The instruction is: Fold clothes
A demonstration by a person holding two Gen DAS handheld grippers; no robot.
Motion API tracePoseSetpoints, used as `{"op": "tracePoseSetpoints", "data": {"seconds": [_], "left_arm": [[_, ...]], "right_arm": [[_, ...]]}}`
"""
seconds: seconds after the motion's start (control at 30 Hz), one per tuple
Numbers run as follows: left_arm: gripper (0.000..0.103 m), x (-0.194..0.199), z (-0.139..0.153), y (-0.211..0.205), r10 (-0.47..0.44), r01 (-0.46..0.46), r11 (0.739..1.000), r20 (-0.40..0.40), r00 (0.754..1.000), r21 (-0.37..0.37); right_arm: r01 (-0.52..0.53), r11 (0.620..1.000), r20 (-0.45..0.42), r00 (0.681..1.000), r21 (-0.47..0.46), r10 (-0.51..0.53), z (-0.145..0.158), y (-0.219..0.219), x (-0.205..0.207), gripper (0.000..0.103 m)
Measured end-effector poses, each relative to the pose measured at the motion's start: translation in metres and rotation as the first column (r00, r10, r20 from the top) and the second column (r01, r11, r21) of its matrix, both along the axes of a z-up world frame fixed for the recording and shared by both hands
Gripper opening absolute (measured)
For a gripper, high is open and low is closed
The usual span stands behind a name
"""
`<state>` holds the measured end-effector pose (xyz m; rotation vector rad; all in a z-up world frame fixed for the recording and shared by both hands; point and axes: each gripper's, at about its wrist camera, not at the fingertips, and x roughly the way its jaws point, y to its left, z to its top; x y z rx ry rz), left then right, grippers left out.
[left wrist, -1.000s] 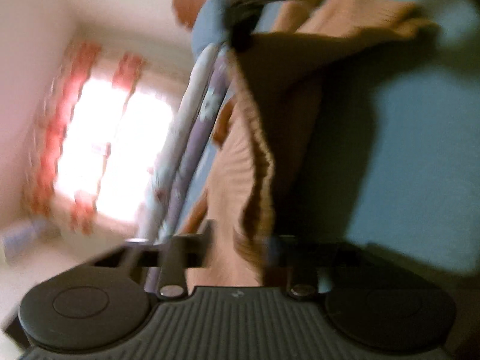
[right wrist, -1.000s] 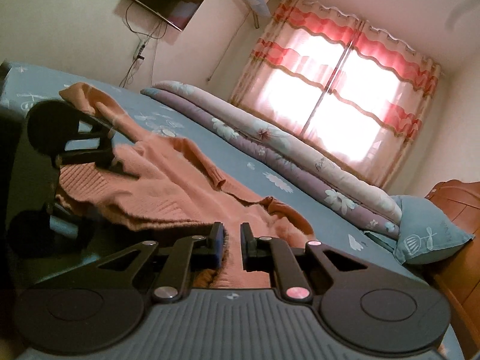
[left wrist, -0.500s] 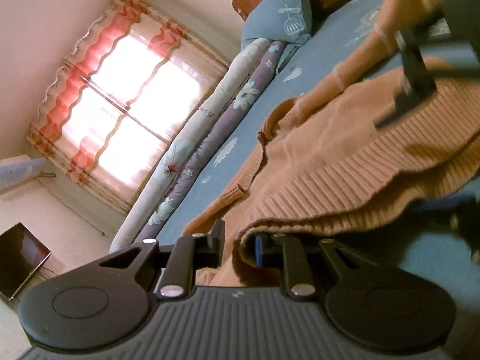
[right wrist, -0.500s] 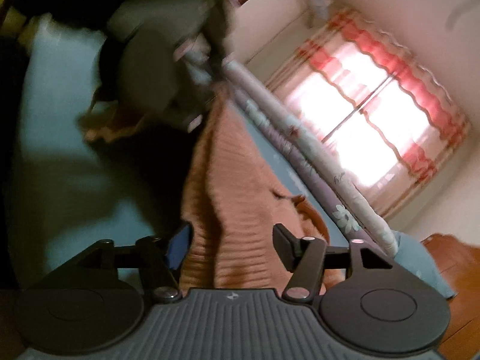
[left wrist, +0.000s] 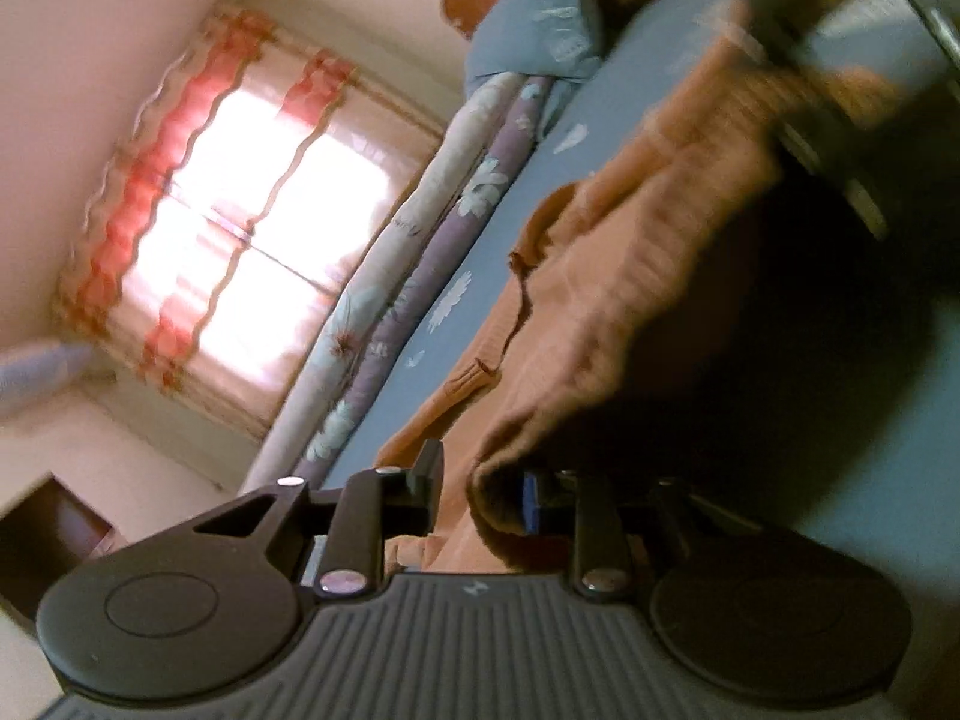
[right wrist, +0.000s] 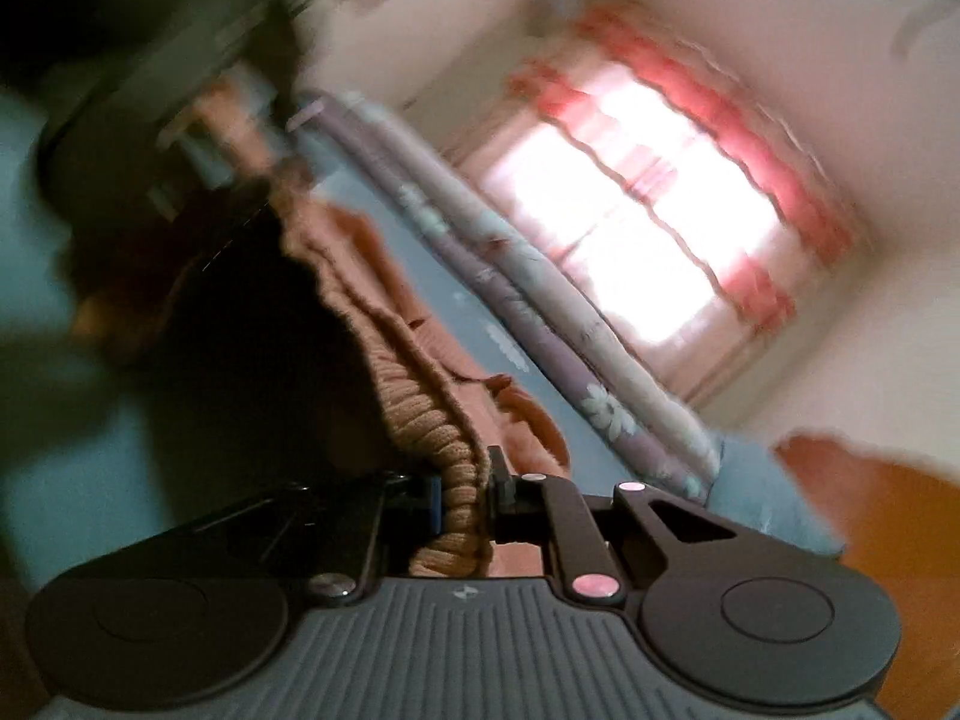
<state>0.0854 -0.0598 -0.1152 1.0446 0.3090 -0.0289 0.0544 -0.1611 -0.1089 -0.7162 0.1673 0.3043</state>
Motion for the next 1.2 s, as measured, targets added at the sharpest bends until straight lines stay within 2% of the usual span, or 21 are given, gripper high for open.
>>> {"op": "tracePoseSetpoints", "data": {"seconds": [0.1,0.23,0.33,0.4,0.47,0.53,0.57,0.7,0.83,0.87,0.9,0.97,1.03,1.1,1.2], "left_arm": [[0.049,-0.004,-0.016,-0.007,-0.023,0.023,0.998,-0.004,1.000,0.054],[0.050,-0.003,-0.029,-0.020,-0.009,0.010,1.000,-0.042,0.999,0.020],[0.057,-0.003,-0.034,-0.032,0.000,0.000,1.000,-0.029,1.000,0.004],[0.067,0.002,-0.036,-0.039,0.037,-0.037,0.999,0.011,0.999,-0.003],[0.067,0.008,-0.038,-0.044,0.078,-0.078,0.997,0.048,0.996,-0.006],[0.042,0.012,-0.035,-0.040,0.121,-0.120,0.993,0.041,0.992,-0.013],[0.020,0.009,-0.028,-0.034,0.130,-0.129,0.991,0.042,0.991,-0.019],[0.015,-0.005,0.001,-0.012,0.166,-0.164,0.986,0.045,0.985,-0.042],[0.016,-0.024,0.034,0.006,0.183,-0.181,0.983,0.069,0.981,-0.030],[0.016,-0.029,0.039,0.008,0.169,-0.168,0.986,0.059,0.984,-0.014],[0.022,-0.032,0.039,0.010,0.147,-0.148,0.989,0.031,0.989,0.010],[0.023,-0.038,0.039,0.013,0.105,-0.103,0.993,-0.029,0.994,0.058],[0.023,-0.041,0.024,0.016,0.065,-0.051,0.992,-0.125,0.990,0.115],[0.023,-0.045,0.007,0.016,0.032,0.007,0.987,-0.239,0.970,0.160],[0.023,-0.049,-0.011,0.015,0.001,0.061,0.985,-0.356,0.935,0.162]], "right_arm": [[0.008,0.986,-0.081,0.997,0.165,0.006,0.019,-0.017,0.010,0.015],[0.018,0.945,-0.135,0.990,0.328,0.028,0.038,-0.037,0.018,0.015],[0.014,0.930,-0.120,0.992,0.368,0.033,0.045,-0.044,0.017,0.015],[0.015,0.927,-0.118,0.993,0.374,0.032,0.046,-0.048,0.017,0.015],[0.016,0.924,-0.115,0.993,0.381,0.031,0.047,-0.052,0.017,0.015],[0.017,0.922,-0.113,0.993,0.387,0.029,0.049,-0.055,0.017,0.015],[0.017,0.920,-0.112,0.993,0.391,0.029,0.049,-0.057,0.017,0.015],[-0.012,0.913,-0.093,0.994,0.408,0.055,0.058,-0.065,0.013,0.015],[-0.127,0.918,-0.126,0.974,0.375,0.186,0.063,-0.068,-0.002,0.015],[-0.159,0.918,-0.138,0.965,0.365,0.222,0.064,-0.068,-0.006,0.015],[-0.190,0.915,-0.150,0.955,0.355,0.257,0.065,-0.069,-0.010,0.015],[-0.254,0.907,-0.175,0.929,0.336,0.325,0.067,-0.070,-0.018,0.015],[-0.308,0.897,-0.249,0.886,0.317,0.392,0.060,-0.071,-0.018,0.016],[-0.314,0.909,-0.356,0.845,0.274,0.399,0.046,-0.068,-0.010,0.016],[-0.282,0.948,-0.469,0.824,0.151,0.319,0.018,-0.058,0.002,0.018]]}}
